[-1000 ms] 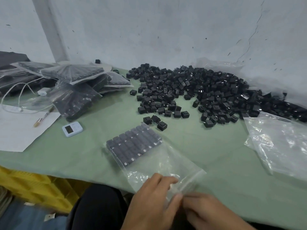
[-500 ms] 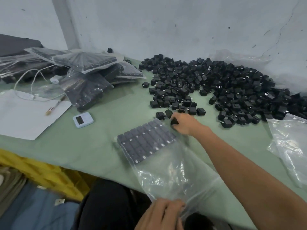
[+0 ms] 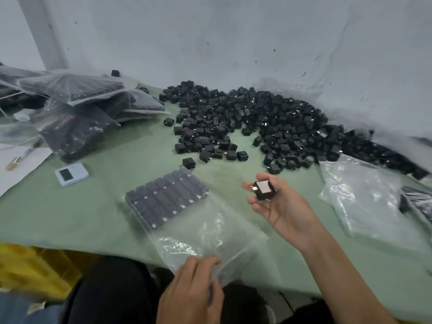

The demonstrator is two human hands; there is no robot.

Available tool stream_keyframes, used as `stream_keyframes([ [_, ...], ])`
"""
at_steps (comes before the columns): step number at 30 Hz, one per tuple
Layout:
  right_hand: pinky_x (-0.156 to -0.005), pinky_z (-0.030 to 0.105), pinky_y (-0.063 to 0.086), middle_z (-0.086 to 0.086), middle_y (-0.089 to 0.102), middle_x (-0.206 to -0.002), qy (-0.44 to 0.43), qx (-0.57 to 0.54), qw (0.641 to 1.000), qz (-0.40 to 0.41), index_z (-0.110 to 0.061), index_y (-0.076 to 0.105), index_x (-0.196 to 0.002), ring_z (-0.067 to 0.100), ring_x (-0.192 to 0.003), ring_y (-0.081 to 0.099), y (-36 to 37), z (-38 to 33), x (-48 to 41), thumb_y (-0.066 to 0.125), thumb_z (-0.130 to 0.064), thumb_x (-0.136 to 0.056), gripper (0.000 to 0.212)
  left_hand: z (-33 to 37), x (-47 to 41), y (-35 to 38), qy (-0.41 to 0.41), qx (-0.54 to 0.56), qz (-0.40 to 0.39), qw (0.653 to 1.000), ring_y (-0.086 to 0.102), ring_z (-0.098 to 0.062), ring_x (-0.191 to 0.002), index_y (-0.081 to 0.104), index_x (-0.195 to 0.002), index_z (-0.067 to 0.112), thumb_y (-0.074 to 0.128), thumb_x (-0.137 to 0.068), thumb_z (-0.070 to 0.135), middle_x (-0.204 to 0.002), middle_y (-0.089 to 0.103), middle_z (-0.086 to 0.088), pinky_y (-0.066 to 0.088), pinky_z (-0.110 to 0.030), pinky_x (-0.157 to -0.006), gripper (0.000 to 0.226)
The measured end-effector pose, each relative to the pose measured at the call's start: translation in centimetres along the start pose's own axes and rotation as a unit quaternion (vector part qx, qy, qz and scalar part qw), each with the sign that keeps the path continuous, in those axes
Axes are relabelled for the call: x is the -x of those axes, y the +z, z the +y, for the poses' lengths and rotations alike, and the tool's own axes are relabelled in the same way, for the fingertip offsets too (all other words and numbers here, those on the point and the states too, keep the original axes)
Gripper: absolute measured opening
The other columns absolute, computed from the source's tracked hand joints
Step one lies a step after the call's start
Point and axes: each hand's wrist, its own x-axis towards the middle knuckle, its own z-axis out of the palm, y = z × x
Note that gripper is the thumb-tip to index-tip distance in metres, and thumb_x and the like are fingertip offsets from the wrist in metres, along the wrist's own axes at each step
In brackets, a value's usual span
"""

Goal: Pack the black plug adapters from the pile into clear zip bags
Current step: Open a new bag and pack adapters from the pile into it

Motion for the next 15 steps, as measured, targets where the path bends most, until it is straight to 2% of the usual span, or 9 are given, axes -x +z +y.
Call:
stream_keyframes([
  [3,-0.070,0.028,0.060,0.019,0.066,-0.122,-0.024,-0.033,0.999,0.004,-0.005,0.065,-0.114,0.024,-0.079,0.068,0.0,0.1,4.6,0.048,-0.020,-0.098,0.028,0.1,-0.3,-0.5,-0.016,-0.022,-0.036,0.999,0.060,-0.005,-0.068,0.061,-0.107,0.039,0.055,-0.068,0.031,-0.088,0.056,0.016,0.045,-0.015,-0.052,0.040],
  [5,-0.076,0.029,0.059,0.019,0.066,-0.125,-0.035,-0.015,0.999,0.007,-0.003,0.070,-0.116,0.027,-0.091,0.070,-0.2,0.8,7.6,0.053,-0.006,-0.086,0.034,0.3,-0.7,-1.0,-0.036,-0.016,-0.038,0.999,0.059,-0.003,-0.065,0.058,-0.105,0.041,0.054,-0.074,0.036,-0.088,0.056,0.019,0.047,-0.019,-0.048,0.031],
  [7,-0.079,0.029,0.059,0.022,0.066,-0.124,-0.017,0.016,1.000,0.006,-0.006,0.071,-0.117,0.029,-0.098,0.070,-0.5,2.1,10.4,0.056,0.004,-0.079,0.043,0.5,-1.1,-1.2,-0.055,-0.002,-0.033,0.998,0.058,-0.002,-0.064,0.056,-0.102,0.041,0.065,-0.077,0.032,-0.088,0.054,0.020,0.049,-0.023,-0.047,0.028],
  [9,-0.070,0.031,0.060,0.023,0.068,-0.119,0.025,0.050,0.998,-0.011,-0.011,0.072,-0.117,0.032,-0.084,0.071,-0.4,3.6,12.2,0.063,0.001,-0.078,0.043,0.7,-1.4,-1.4,-0.080,0.015,-0.032,0.996,0.058,-0.005,-0.064,0.056,-0.102,0.041,0.075,-0.080,0.025,-0.089,0.049,0.019,0.053,-0.030,-0.051,0.034],
  [12,-0.054,0.030,0.054,0.021,0.071,-0.110,0.044,0.157,0.986,-0.023,-0.018,0.074,-0.113,0.025,-0.061,0.063,0.3,5.4,12.4,0.080,-0.006,-0.075,0.041,1.3,-1.7,-1.9,-0.082,0.022,-0.021,0.996,0.058,-0.007,-0.070,0.055,-0.105,0.041,0.072,-0.087,0.029,-0.090,0.048,0.022,0.053,-0.032,-0.059,0.027],
  [15,-0.064,0.031,0.055,0.013,0.073,-0.108,0.031,0.193,0.981,-0.011,-0.021,0.075,-0.111,0.023,-0.068,0.063,1.0,7.1,10.5,0.084,-0.002,-0.068,0.048,2.0,-2.0,-2.3,-0.066,0.030,-0.005,0.997,0.060,-0.010,-0.072,0.060,-0.107,0.035,0.067,-0.093,0.028,-0.096,0.054,0.017,0.055,-0.038,-0.064,0.017],
])
